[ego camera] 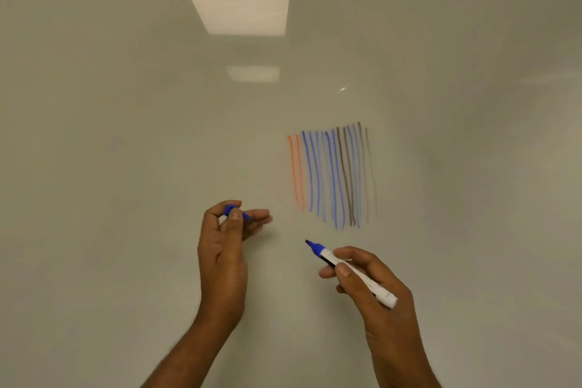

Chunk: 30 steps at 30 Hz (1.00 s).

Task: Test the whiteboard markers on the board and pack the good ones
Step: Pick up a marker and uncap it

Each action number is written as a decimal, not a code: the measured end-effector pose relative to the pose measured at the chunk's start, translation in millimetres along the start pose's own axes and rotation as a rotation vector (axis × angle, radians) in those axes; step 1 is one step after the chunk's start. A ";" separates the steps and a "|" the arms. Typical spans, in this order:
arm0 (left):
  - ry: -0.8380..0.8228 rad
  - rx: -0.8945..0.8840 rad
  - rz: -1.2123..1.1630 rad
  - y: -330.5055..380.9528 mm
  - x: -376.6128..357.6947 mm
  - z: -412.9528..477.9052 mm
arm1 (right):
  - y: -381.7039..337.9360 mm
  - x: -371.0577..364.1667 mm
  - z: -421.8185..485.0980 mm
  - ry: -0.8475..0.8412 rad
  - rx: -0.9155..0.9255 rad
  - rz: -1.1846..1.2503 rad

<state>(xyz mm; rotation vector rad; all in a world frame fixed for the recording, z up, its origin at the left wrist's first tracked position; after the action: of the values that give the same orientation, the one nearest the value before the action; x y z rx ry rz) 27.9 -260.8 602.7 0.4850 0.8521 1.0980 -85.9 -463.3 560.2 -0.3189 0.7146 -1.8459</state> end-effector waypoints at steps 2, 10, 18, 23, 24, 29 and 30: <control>-0.049 0.166 -0.165 -7.2 5.7 -8.4 | -2.9 -29.2 -6.9 -0.065 -0.020 0.039; -0.152 0.374 -0.349 -3.9 34.8 -33.9 | 3.0 -99.6 -31.5 -0.143 -0.102 0.108; -0.162 0.369 -0.208 -3.5 72.1 -42.8 | 11.9 -126.1 -50.2 -0.096 -0.140 0.149; -0.145 0.408 -0.207 -11.2 84.2 -51.3 | 9.5 -139.6 -57.2 -0.076 -0.142 0.157; -0.133 0.420 -0.225 -13.5 87.0 -52.7 | 9.1 -142.0 -58.7 -0.073 -0.141 0.158; -0.075 0.488 -0.311 -26.5 101.2 -63.5 | 11.3 -154.4 -69.2 -0.048 -0.119 0.119; -0.058 0.495 -0.324 -28.9 105.4 -65.7 | 13.1 -158.2 -71.5 -0.046 -0.123 0.116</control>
<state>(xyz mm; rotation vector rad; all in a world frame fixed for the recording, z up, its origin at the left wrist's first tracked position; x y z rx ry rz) 12.7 -180.1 505.1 0.7540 1.1120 0.5679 -53.2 -298.5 514.5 -0.3905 0.8002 -1.6837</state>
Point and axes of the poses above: each hand's wrist, its own z-axis towards the middle knuckle, its own x-axis out of the back of the hand, y = z × x, the point moved 10 cm from there along z, towards the middle knuckle, and after that the axes turned 8 degrees about x, right-handed, at the moved point
